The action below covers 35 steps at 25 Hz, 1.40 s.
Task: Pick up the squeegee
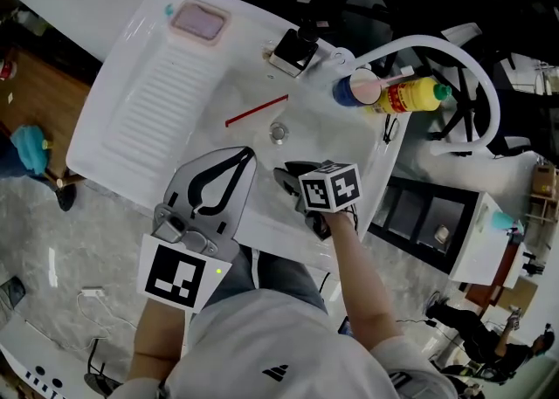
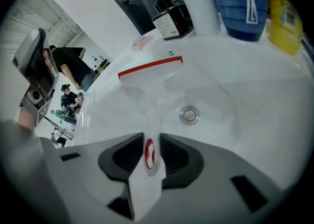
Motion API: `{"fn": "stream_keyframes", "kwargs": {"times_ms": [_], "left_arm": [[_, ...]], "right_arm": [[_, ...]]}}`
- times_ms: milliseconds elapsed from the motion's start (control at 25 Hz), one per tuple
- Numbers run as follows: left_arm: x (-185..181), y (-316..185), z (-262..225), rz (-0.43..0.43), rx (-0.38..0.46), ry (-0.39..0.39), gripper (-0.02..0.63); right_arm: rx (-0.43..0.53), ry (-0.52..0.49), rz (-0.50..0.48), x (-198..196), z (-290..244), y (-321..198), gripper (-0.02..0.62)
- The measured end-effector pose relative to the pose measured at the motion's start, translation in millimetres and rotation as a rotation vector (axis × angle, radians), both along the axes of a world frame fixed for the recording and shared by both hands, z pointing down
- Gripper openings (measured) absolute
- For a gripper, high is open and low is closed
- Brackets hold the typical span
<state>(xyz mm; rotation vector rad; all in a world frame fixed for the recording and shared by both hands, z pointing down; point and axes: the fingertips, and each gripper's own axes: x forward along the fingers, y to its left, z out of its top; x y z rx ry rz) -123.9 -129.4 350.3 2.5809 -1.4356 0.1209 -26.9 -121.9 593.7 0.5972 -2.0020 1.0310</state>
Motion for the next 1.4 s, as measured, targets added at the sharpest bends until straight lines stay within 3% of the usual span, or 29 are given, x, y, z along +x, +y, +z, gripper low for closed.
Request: {"fn": "stream_keyframes", "kwargs": {"times_ms": [880, 1400], "left_arm": [[55.8, 42.1, -39.8, -0.049, 0.068, -0.011, 0.012], [93.3, 67.0, -53.5, -0.066, 0.097, -0.017, 0.012]], "right_arm": [[0.21, -0.29, -0.015, 2.4, -124.1, 13.7, 0.115], [0.335, -0.424, -0.029, 22.9, -194.0, 29.0, 0.115]]}}
